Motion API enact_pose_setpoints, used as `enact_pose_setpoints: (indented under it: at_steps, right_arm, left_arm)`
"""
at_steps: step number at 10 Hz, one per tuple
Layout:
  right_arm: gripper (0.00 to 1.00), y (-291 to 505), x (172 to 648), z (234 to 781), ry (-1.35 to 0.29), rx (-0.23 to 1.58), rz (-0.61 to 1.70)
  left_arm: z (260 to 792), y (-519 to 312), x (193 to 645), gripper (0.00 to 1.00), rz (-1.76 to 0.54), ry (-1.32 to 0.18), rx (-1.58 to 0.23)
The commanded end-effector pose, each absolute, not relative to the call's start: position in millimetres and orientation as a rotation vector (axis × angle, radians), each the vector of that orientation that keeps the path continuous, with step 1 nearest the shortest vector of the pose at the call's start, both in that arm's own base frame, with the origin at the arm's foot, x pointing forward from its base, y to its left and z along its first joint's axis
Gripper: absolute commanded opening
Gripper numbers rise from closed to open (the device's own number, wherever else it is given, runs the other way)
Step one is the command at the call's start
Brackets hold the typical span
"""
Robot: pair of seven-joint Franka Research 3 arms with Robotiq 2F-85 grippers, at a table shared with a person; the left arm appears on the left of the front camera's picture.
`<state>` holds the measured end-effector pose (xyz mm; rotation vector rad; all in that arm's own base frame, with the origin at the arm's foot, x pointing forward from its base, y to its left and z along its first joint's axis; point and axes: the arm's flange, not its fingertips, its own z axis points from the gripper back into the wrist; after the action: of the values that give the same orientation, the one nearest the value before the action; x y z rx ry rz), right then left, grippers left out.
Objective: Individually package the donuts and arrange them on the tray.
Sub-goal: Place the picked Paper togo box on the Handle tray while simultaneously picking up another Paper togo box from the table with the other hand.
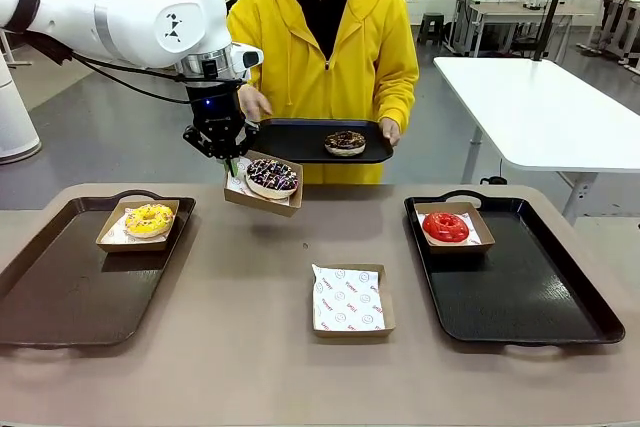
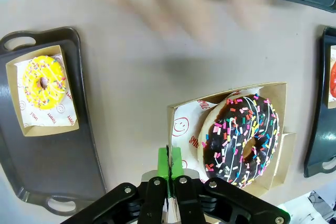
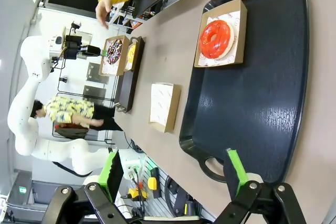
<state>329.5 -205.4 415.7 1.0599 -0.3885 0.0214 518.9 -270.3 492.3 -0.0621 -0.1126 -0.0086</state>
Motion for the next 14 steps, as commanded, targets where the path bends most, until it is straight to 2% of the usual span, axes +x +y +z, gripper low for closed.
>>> enact_pose_setpoints:
  at_steps: [1, 11, 13, 14]
  right_arm:
    - [1.00, -204.3, 326.6, 413.9, -0.393, 1.069, 0.028]
    - [1.00, -205.6, 329.4, 415.7, -0.389, 1.060, 0.021]
    - [1.00, -170.3, 343.3, 429.7, -0.356, 0.939, 0.042]
    - [1.00, -141.3, 351.7, 443.3, -0.315, 0.853, 0.070]
  left_arm:
    - [494.6, -269.6, 515.8, 0.00, 0.008, -0.116, -0.061]
    - [494.6, -269.6, 515.8, 0.00, 0.008, -0.116, -0.061]
    - [500.1, -255.4, 513.5, 0.01, -0.069, -0.111, -0.078]
    - [508.0, -234.6, 493.5, 0.01, -0.120, -0.088, -0.127]
